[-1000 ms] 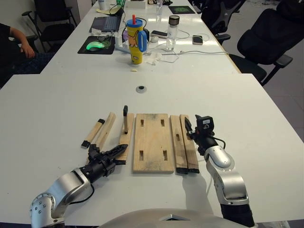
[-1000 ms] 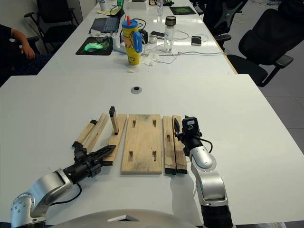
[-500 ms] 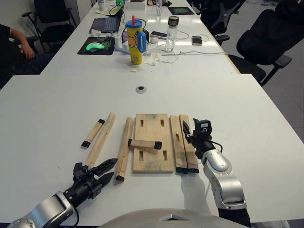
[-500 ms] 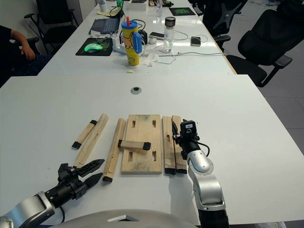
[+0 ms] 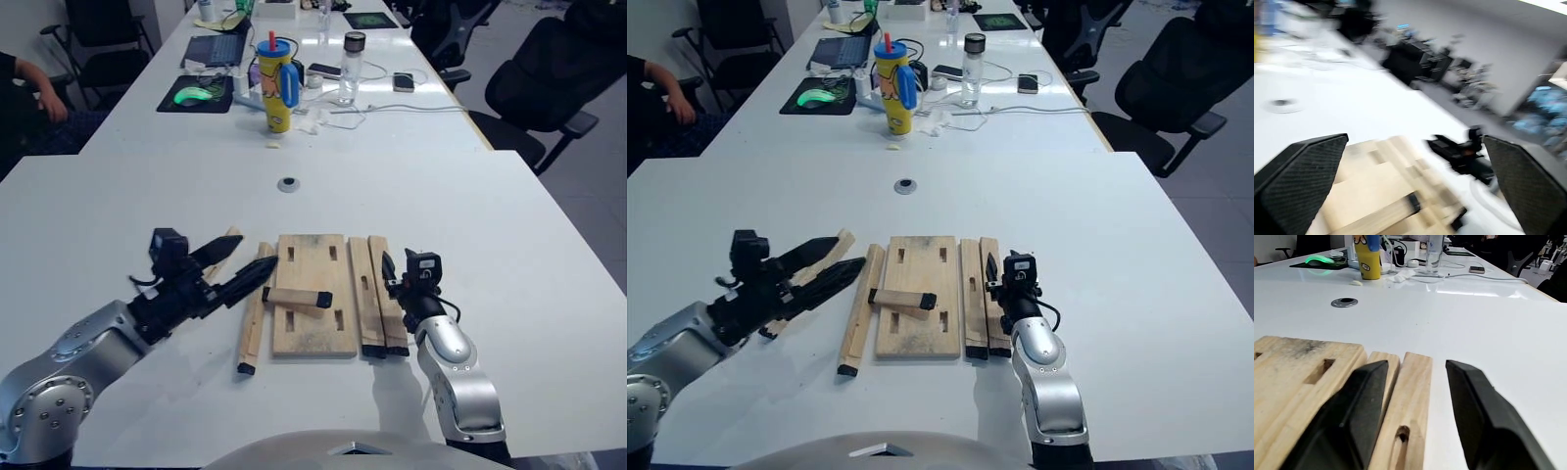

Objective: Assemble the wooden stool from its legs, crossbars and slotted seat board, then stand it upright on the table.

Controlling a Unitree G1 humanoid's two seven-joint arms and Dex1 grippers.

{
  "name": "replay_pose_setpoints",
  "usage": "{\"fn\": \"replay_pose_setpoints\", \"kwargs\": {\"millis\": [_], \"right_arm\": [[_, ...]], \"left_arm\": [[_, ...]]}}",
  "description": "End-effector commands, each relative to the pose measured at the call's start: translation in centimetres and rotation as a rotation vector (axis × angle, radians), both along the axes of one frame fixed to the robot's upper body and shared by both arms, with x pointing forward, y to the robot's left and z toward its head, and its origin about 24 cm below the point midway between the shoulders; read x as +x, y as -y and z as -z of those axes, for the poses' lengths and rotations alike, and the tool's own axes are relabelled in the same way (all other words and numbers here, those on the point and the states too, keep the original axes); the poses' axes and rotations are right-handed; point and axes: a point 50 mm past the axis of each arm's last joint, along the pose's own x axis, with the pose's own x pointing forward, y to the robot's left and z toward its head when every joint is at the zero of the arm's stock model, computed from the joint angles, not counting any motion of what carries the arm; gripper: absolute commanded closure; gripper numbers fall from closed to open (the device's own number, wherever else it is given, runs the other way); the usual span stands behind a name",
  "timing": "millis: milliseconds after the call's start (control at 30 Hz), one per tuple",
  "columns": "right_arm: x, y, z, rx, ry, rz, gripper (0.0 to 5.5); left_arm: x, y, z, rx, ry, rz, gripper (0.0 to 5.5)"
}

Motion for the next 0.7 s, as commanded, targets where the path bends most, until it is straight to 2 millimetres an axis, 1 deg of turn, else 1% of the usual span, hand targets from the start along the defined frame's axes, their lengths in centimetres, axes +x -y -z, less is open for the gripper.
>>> {"fn": "replay_pose_setpoints", "kwargs": {"millis": [33, 167, 233, 300, 433, 533, 700], "right_arm": [[0.5, 0.2, -0.3, -0.016, 0.011, -0.006, 3.31], [0.4, 0.3, -0.2, -0.017, 0.009, 0.004, 3.31], [0.3, 0.2, -0.1, -0.017, 0.006, 0.006, 3.31], [0.3, 0.1, 0.0, -0.015, 0.007, 0.011, 3.31], [0.2, 0.2, 0.0, -0.011, 0.009, 0.033, 3.31], [0.1, 0.1, 0.0, -0.009, 0.011, 0.039, 3.31], [0.2, 0.1, 0.0, -0.009, 0.013, 0.040, 3.31]], "left_arm": [[-0.7, -0.3, 1.8, -0.075, -0.212, 0.015, 0.41], [-0.6, -1.6, 3.1, -0.210, -0.480, -0.002, 0.41], [-1.1, -1.5, 3.2, -0.246, -0.590, 0.063, 0.41], [-1.5, -1.4, 3.5, -0.237, -0.670, 0.119, 0.41], [-2.0, -1.9, 4.0, -0.179, -0.761, 0.235, 0.41], [-1.3, -2.8, 4.1, -0.146, -0.770, 0.217, 0.41], [-0.5, -2.9, 4.6, -0.140, -0.765, 0.215, 0.41]]}}
